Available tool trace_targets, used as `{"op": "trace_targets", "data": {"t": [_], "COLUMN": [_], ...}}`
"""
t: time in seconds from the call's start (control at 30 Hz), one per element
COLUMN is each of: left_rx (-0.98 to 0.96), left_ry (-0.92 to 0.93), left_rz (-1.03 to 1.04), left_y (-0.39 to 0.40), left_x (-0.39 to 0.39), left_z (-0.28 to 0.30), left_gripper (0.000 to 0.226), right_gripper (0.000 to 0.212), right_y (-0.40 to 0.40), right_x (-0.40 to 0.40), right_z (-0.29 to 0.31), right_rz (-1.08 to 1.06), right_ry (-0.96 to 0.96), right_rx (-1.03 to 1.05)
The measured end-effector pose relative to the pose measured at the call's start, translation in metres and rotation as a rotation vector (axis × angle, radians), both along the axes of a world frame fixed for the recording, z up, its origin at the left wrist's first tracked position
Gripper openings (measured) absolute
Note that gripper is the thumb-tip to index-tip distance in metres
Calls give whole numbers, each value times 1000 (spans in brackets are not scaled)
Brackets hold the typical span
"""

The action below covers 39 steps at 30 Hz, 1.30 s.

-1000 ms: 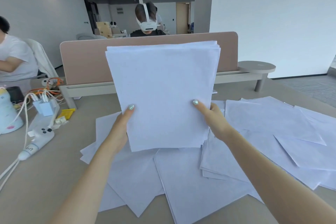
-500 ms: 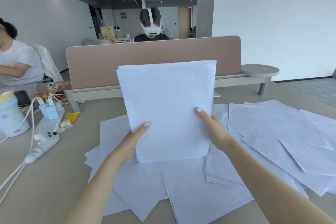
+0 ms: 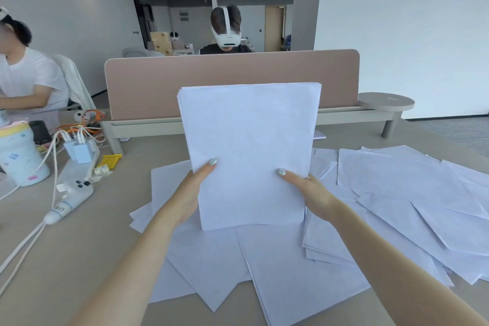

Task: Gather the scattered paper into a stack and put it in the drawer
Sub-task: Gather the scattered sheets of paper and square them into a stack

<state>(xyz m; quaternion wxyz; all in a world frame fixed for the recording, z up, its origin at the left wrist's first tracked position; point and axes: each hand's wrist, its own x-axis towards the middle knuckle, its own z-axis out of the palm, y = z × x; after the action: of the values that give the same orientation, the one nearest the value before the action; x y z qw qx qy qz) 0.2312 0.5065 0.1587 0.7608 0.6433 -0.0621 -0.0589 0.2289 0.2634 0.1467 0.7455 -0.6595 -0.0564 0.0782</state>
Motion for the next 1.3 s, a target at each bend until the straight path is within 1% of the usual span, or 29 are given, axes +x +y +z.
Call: {"op": "trace_targets", "data": {"t": [0.07, 0.1, 0.13, 0.23, 0.3, 0.33, 0.4, 0.47, 0.53, 0.6, 0.67, 0.7, 0.77, 0.8, 0.9, 1.0, 1.07, 1.13, 1.17, 1.23, 1.27, 1.3], "left_rx": [92, 143, 186, 271, 258, 256, 289, 302, 322, 381, 452, 502, 594, 630, 757, 924, 1114, 1265, 1287, 1264, 1244, 1224], "left_ry": [-9, -9, 1, 24, 73, 109, 214, 304, 360, 367, 384, 399, 424, 434, 436, 446, 429, 349, 286, 131, 53, -26], "left_rz": [22, 51, 94, 213, 264, 286, 343, 395, 439, 503, 551, 581, 638, 656, 674, 722, 780, 794, 783, 717, 657, 580], "left_y": [-4, -3, -2, 13, 30, 40, 65, 98, 127, 151, 173, 183, 202, 208, 220, 218, 211, 196, 185, 157, 138, 116], "left_x": [-2, -1, -1, -3, -8, -12, -27, -45, -65, -82, -94, -99, -106, -110, -118, -121, -118, -110, -106, -91, -84, -78], "left_z": [-3, -4, -2, 8, 9, 7, -2, -16, -30, -37, -44, -48, -55, -58, -63, -66, -67, -66, -64, -64, -64, -62], "left_gripper": [23, 13, 12, 13, 16, 21, 33, 36, 36, 31, 35, 36, 37, 38, 38, 56, 62, 70, 71, 64, 59, 56], "right_gripper": [20, 20, 19, 14, 13, 14, 17, 17, 22, 26, 20, 21, 38, 42, 46, 44, 39, 33, 27, 13, 7, 7], "right_y": [2, 3, 5, 13, 28, 37, 61, 88, 117, 144, 169, 180, 198, 205, 216, 212, 201, 181, 168, 138, 121, 105], "right_x": [-1, 0, 0, 1, -1, -2, -8, -18, -28, -38, -47, -52, -62, -66, -74, -74, -71, -64, -60, -50, -45, -39], "right_z": [-1, 1, 5, 14, 15, 13, 3, -8, -21, -33, -44, -48, -55, -58, -64, -67, -66, -66, -65, -63, -63, -65], "right_rz": [-19, -32, -39, -10, 36, 59, 112, 185, 252, 293, 312, 312, 312, 307, 285, 231, 184, 95, 41, -80, -147, -207], "right_ry": [23, 29, 35, 49, 54, 59, 81, 98, 90, 65, 22, -4, -75, -118, -216, -222, -227, -236, -234, -226, -224, -212], "right_rx": [-19, -38, -64, -134, -153, -176, -248, -348, -470, -531, -565, -589, -646, -693, -829, -846, -822, -789, -770, -750, -742, -716]}}
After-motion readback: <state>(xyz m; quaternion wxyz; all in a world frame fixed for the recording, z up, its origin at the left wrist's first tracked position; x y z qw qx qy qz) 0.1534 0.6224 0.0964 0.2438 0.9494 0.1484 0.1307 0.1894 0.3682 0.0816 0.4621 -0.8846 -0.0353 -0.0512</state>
